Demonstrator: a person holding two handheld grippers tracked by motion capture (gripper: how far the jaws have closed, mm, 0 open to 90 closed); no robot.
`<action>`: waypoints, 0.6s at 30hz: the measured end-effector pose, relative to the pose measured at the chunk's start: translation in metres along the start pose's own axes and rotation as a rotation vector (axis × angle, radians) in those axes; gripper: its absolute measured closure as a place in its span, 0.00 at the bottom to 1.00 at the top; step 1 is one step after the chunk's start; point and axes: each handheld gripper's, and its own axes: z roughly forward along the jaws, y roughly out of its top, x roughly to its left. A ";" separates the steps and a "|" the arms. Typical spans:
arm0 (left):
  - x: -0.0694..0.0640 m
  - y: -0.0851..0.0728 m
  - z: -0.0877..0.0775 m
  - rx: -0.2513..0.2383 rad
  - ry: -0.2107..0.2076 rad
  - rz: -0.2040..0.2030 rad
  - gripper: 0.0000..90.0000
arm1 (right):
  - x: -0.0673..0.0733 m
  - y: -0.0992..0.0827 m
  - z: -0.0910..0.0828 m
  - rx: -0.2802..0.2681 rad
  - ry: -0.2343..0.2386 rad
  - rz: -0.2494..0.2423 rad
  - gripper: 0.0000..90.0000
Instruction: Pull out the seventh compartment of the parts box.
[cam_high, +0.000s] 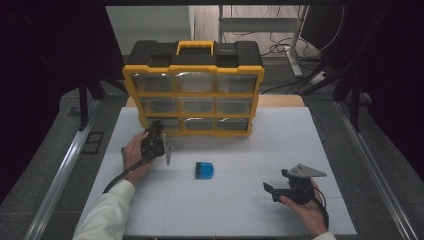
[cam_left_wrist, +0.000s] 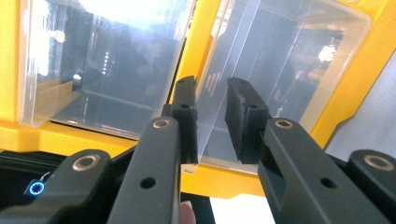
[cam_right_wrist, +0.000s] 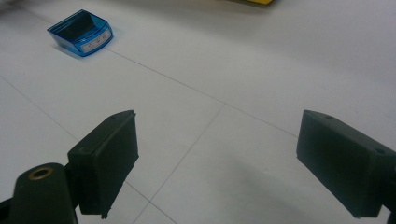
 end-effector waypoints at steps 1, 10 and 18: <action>0.000 0.000 0.000 0.000 0.000 0.000 0.83 | 0.000 0.000 0.000 0.000 0.000 0.000 0.14; 0.000 -0.001 -0.005 -0.007 -0.006 0.007 0.83 | 0.000 0.000 0.000 -0.002 -0.002 0.000 0.14; 0.000 -0.002 -0.009 -0.011 -0.013 0.011 0.83 | 0.000 0.000 0.000 -0.001 -0.003 0.001 0.14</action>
